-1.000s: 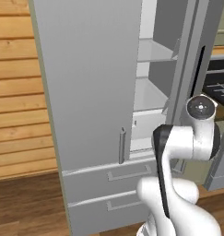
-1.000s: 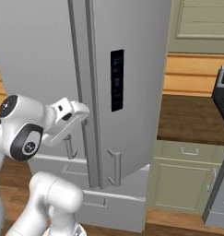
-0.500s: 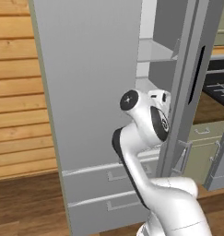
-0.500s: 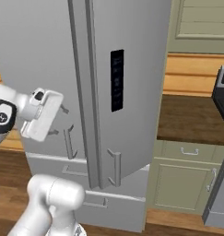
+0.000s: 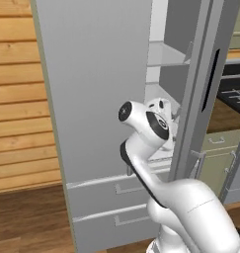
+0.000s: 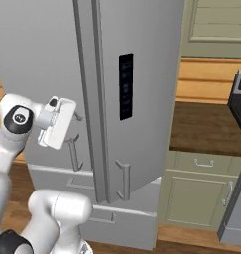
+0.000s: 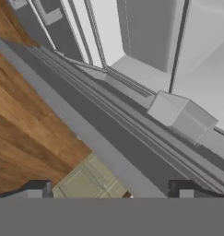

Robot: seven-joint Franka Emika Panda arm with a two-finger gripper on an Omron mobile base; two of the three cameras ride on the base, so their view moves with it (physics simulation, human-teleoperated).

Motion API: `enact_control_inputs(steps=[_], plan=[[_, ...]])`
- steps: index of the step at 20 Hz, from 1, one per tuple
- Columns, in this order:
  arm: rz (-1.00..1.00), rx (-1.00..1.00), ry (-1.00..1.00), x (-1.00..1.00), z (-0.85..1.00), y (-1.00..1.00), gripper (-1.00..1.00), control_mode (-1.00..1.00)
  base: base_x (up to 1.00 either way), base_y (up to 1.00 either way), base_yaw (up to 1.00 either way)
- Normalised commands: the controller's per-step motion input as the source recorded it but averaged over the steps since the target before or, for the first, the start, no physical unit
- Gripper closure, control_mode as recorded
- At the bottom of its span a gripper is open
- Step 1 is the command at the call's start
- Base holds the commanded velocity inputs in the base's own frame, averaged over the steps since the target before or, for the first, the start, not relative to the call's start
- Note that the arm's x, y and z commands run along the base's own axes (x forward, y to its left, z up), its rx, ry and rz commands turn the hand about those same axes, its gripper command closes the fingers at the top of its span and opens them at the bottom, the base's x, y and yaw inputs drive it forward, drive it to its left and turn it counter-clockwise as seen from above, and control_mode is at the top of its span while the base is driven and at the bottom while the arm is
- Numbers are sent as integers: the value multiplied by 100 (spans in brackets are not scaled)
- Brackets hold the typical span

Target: Take the strawberry from the fridge and place it on top of the pancake, located on the dining counter.

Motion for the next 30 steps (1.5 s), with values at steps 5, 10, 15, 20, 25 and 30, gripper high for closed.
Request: enact_control_inputs(steps=[5, 10, 15, 20, 25, 30], plan=[[0, -2, 10, 39, -14, -29, -100, -100, 0, 0, 0], [0, -2, 6, 8, -11, -27, -100, -100, 0, 0, 0], [0, -1, 1, 0, 0, -38, -100, -100, 0, 0, 0], [-3, 0, 0, -26, 0, -49, -100, -100, 0, 0, 0], [-19, 0, 0, -46, 0, -98, -100, -100, 0, 0, 0], [-14, 1, -1, -30, 0, -98, -100, -100, 0, 0, 0]])
